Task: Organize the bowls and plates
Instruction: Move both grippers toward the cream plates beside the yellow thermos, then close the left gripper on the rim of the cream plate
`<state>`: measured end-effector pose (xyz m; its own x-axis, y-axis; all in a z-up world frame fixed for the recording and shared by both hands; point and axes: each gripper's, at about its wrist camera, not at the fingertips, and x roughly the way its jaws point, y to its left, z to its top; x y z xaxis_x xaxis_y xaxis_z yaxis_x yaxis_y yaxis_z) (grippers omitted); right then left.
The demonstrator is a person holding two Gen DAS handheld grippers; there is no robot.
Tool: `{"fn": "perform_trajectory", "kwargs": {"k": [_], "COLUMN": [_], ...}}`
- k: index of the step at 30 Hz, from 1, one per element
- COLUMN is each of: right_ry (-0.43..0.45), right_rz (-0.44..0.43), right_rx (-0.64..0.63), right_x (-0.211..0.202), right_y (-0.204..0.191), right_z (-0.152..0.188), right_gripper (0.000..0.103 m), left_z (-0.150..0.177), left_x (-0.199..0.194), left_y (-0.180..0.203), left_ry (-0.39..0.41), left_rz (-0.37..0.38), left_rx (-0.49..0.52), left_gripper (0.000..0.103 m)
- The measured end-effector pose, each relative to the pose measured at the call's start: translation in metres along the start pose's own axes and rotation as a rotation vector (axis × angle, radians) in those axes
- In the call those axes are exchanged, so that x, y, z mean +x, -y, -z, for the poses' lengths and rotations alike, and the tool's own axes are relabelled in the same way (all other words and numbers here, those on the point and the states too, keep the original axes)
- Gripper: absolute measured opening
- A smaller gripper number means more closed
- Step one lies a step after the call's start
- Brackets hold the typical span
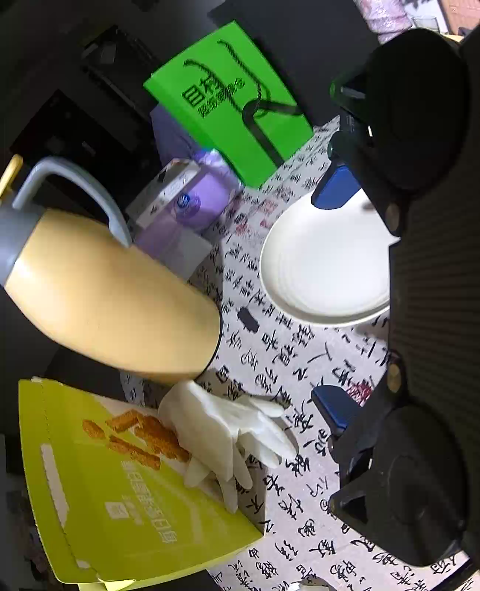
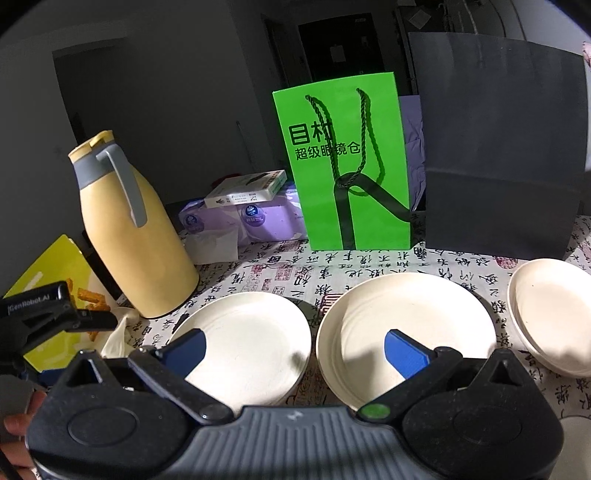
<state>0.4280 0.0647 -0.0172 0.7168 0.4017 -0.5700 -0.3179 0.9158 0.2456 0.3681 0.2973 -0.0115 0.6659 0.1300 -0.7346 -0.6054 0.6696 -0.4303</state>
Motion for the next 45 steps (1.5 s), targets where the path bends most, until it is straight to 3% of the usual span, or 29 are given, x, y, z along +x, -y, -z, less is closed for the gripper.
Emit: {"fn": "perform_trajectory", "kwargs": {"k": [17,23,31,35,40,42,45], "right_ry": [-0.132,-0.175,-0.243,-0.266,-0.275,-0.275,-0.28], "right_rz": [0.065,0.057,0.058,0.089,0.113,0.122,0.123], "right_rx": [-0.007,-0.002,0.011,0.019,0.063,0.075,0.089], "right_x": [0.065,0.08,0.098,0.103,0.109,0.111,0.115], "right_y": [-0.015,-0.02,-0.024,-0.024,-0.017,-0.015,-0.014], "right_z": [0.003,0.003,0.011,0.015,0.017,0.017,0.017], "right_gripper": [0.1,0.088,0.05,0.042,0.033,0.033,0.029], "left_z": [-0.001,0.001,0.007,0.008,0.01,0.011,0.011], "left_x": [0.062,0.065,0.073,0.077,0.083,0.086,0.089], "left_y": [-0.017,-0.016,-0.007,-0.006,-0.002,0.0,0.001], "left_ry": [-0.118,-0.107,-0.101,-0.102,-0.103,-0.104,-0.102], "left_rz": [-0.106,-0.086,-0.079,-0.085,-0.085,-0.086,-0.075], "left_rx": [-0.027,-0.022,0.029,0.042,0.08,0.099,0.114], "left_gripper": [0.103,0.103,0.102,0.101,0.089,0.078,0.069]}}
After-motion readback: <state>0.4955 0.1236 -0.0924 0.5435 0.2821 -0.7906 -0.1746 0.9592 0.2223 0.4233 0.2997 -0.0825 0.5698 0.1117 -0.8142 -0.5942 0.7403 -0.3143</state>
